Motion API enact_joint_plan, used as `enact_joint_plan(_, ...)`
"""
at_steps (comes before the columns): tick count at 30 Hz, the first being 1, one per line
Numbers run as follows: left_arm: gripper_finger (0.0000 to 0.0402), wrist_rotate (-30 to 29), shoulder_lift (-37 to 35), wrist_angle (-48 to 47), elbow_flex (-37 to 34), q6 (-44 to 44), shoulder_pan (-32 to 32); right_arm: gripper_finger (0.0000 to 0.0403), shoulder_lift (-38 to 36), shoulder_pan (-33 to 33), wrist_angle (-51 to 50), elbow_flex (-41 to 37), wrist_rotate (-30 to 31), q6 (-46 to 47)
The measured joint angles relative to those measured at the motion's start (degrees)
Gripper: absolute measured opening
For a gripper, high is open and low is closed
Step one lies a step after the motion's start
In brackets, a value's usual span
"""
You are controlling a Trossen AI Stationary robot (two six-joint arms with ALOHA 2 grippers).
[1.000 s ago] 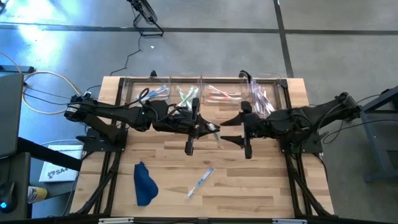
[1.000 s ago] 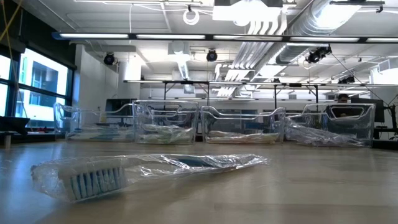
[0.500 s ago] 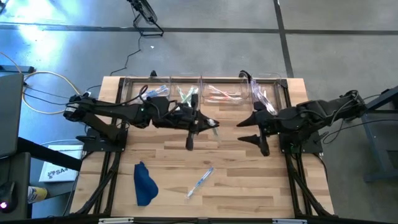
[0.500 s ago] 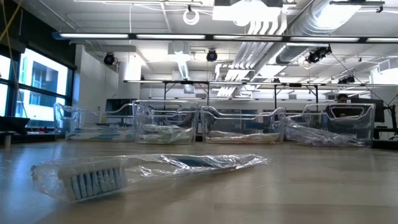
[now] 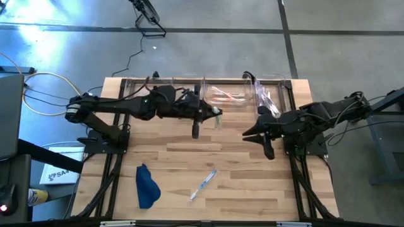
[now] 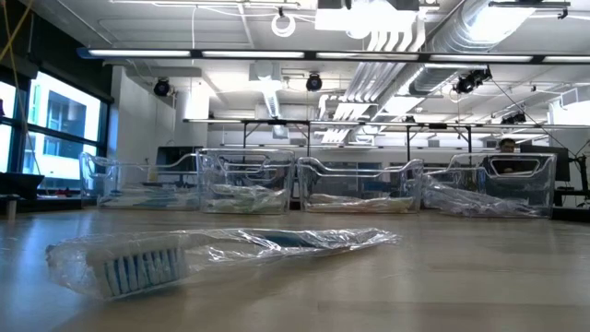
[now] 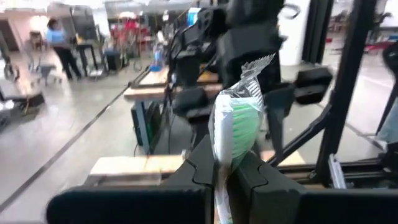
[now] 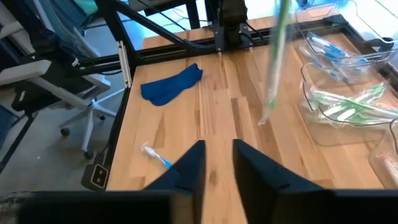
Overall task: Pick & Place Toothbrushes
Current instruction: Put the green toothbrush into the middle left transparent bin
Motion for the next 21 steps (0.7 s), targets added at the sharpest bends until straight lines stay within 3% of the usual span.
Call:
enact_joint_plan(6, 0.0008, -0.04, 0.00, -5.61, 0.00, -1.15, 5.03, 0.0009, 1.27, 0.00, -1.74, 0.02, 1.10, -0.81)
enact_joint_plan(13, 0.0008, -0.33, 0.00, -13.46, 0.00, -4.42, 13.88, 0.0003, 5.77, 0.00, -4.08, 0.02, 2.72, -1.39)
enact_joint_plan(21, 0.0008, -0.35, 0.04, -25.39, 0.00, -8.98, 26.85, 0.0002, 11.10, -0.89, -4.09, 0.02, 8.58, -3.30)
